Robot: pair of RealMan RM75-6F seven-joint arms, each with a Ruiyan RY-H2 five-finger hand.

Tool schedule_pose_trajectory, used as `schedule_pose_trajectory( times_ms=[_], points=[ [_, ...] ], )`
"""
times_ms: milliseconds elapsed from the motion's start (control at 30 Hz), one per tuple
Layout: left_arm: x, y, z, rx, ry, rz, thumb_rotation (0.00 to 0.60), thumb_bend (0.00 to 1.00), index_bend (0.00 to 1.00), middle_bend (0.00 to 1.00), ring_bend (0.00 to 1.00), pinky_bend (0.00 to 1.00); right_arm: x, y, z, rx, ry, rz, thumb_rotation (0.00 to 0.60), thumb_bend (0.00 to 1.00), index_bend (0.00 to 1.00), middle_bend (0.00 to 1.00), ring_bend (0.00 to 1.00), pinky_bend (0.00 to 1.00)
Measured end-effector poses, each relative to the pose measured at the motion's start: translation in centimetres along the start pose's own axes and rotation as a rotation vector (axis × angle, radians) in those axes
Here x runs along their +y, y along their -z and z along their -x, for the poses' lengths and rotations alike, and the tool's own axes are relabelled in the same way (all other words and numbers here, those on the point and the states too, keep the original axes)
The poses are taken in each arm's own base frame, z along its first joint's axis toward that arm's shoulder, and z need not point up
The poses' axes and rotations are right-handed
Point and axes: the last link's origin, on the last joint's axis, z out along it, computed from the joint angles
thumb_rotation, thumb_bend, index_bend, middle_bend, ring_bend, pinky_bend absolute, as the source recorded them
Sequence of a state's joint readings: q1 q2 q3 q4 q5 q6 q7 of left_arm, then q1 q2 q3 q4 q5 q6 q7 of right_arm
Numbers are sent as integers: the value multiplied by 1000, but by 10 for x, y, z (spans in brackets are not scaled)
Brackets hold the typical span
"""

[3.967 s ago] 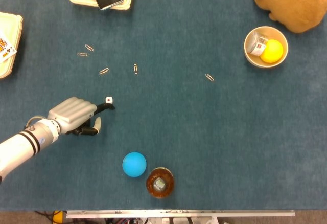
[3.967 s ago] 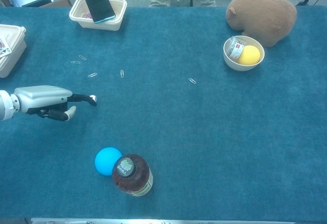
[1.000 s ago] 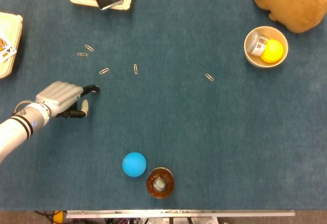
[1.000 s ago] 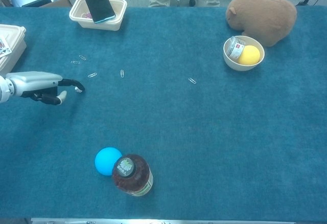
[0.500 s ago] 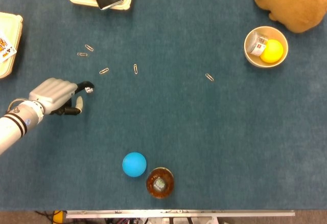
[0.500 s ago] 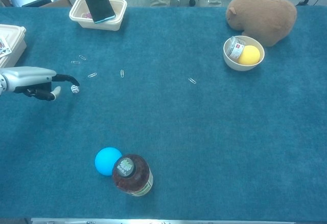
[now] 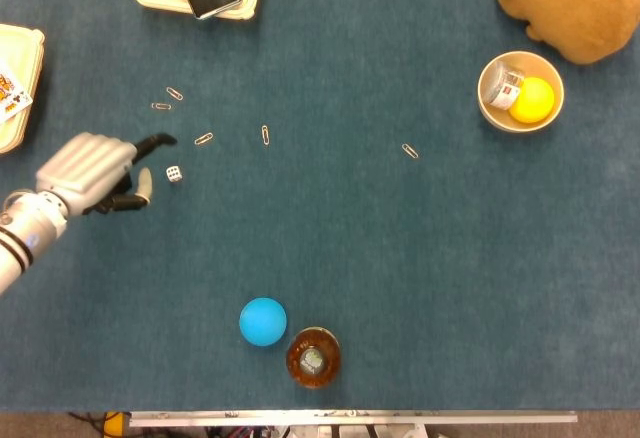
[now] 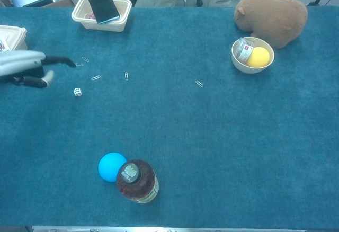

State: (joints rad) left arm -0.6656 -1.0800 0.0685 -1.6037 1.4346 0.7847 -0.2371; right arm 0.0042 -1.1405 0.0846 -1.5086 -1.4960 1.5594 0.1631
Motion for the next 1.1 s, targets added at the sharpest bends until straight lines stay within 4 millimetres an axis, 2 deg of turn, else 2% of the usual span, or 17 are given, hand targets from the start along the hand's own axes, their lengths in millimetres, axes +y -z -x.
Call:
schedule_pose_trajectory(
  times_ms=[167,367,500,600,700,833,1100],
  points=[
    [-3,17,-14,167,29,-4,261,700,113,664,577,762,-1,-1,1,0,0,-3,600,294,382,291,170,319],
    [-11,43,-22,371,62,-34,298,585,114,502,433,556,0,0,1,1,7,2,600,294,382,291,170,319],
    [-18,64,-20,475,62,-83,298,507,133,386,298,403,0,1,1,3,11,5,600,293,382,291,170,316],
    [-22,77,-18,541,32,-126,291,478,151,336,234,285,0,2,1,2,14,7,600,294,382,291,170,302],
    [-25,92,-14,600,8,-181,279,457,154,324,224,234,0,2,1,2,17,9,600,294,382,291,170,301],
    [-28,111,-3,640,21,-245,271,457,154,319,223,228,-1,2,2,7,16,6,600,294,382,291,170,289],
    [-30,126,7,643,15,-308,274,456,154,319,223,228,-3,2,2,5,15,5,600,294,382,291,170,289]
  ],
)
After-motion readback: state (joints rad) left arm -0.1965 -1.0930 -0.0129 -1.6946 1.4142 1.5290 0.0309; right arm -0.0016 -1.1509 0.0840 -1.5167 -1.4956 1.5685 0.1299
